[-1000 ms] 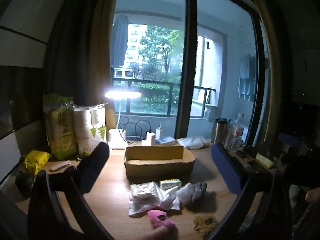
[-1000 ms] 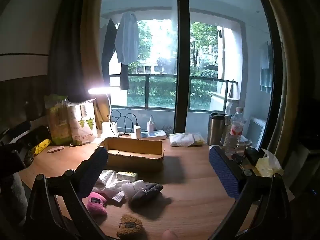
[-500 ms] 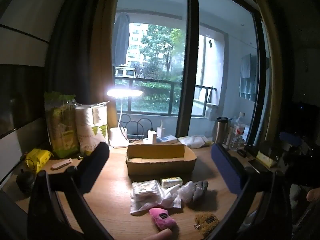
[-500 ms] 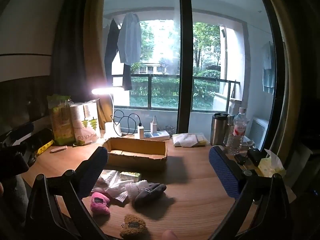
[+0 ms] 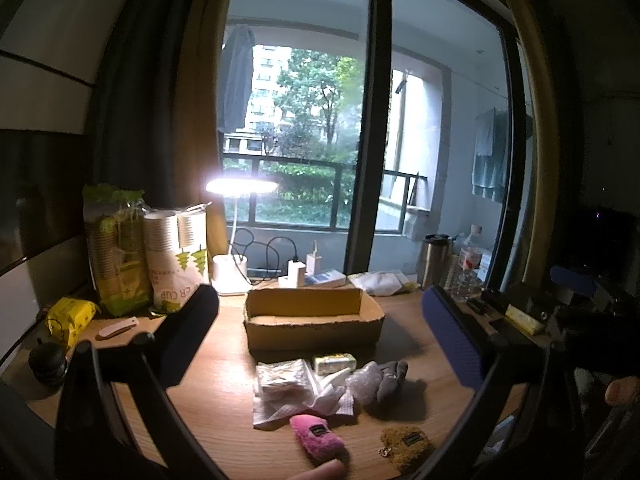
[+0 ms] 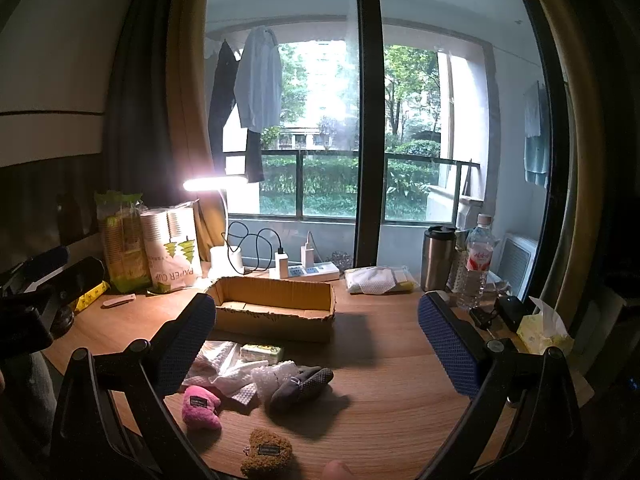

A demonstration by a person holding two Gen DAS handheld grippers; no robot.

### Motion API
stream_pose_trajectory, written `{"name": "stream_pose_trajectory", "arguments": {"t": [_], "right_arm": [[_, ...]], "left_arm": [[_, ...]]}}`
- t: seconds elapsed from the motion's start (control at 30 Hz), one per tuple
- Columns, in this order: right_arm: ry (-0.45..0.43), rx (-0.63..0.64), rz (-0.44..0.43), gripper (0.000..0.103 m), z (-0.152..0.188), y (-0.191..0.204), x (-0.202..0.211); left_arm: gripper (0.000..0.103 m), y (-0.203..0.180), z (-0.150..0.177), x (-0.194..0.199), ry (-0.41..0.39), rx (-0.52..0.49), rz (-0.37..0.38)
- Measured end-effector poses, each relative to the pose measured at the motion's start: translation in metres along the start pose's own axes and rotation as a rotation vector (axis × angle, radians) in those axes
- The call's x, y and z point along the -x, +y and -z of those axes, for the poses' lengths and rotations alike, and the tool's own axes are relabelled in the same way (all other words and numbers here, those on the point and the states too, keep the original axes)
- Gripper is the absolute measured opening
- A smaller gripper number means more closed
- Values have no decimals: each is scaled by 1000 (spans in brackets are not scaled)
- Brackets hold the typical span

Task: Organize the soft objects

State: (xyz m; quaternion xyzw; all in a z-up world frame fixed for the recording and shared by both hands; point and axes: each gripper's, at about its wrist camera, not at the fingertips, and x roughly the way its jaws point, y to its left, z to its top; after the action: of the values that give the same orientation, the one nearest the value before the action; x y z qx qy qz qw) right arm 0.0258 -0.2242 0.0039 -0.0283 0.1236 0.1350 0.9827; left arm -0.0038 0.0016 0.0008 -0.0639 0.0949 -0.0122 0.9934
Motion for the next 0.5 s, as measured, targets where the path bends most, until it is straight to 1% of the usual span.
{"name": "stream_pose_trajectory", "arguments": {"t": [0.17, 0.5], "right_arm": [[-1, -3, -2, 103, 1, 0, 0], [-4, -7, -3, 103, 1, 0, 0]], "left_arm": [[103, 0, -2, 2, -4, 9, 0], [103, -2, -3, 2, 0, -6, 11]]}}
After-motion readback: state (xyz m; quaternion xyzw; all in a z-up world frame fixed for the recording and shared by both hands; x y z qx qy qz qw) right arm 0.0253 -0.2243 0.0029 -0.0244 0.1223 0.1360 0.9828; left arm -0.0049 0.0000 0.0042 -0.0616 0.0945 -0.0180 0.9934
